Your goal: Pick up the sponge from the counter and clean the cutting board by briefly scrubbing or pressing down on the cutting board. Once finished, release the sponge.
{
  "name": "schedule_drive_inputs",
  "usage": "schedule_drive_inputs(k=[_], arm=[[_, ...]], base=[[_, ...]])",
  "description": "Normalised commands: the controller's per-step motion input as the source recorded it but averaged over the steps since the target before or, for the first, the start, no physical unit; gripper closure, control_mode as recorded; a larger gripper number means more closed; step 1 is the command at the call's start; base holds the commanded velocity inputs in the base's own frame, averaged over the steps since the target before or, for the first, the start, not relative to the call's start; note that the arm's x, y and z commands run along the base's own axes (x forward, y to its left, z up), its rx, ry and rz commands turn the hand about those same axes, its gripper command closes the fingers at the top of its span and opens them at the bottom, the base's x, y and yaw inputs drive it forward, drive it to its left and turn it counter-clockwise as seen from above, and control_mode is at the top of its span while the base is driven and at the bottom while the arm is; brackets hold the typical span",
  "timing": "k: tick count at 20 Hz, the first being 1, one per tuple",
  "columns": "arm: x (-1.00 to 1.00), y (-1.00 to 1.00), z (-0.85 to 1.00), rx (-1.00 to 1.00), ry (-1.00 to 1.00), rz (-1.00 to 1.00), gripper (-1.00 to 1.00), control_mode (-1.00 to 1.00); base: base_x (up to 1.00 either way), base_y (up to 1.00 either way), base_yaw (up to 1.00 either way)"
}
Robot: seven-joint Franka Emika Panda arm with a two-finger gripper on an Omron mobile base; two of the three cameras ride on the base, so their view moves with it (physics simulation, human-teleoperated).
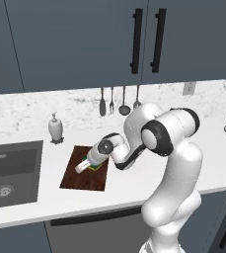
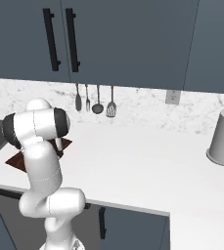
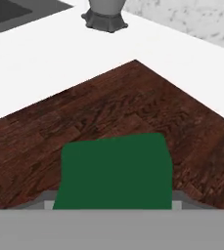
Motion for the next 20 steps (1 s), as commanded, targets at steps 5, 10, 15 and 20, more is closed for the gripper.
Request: schedule_drive_inputs(k=[5, 10, 15, 20], arm=[[-0.08, -0.31, -1.00, 0.00, 0.19, -0.07, 1.00, -1.00], [-0.42, -0.43, 0.16, 0.11, -0.02, -0.02, 1.00, -1.00], [-0.66, -0.42, -0.38, 0.00, 0.01, -0.01, 1.00, -1.00], [-0.37, -0.01, -1.00, -0.09, 0.23, -0.04, 1.00, -1.00]], base=[[0.00, 0.00, 0.00], [0.00, 0.00, 0.00], [0.00, 0.00, 0.00], [0.00, 0.00, 0.00]])
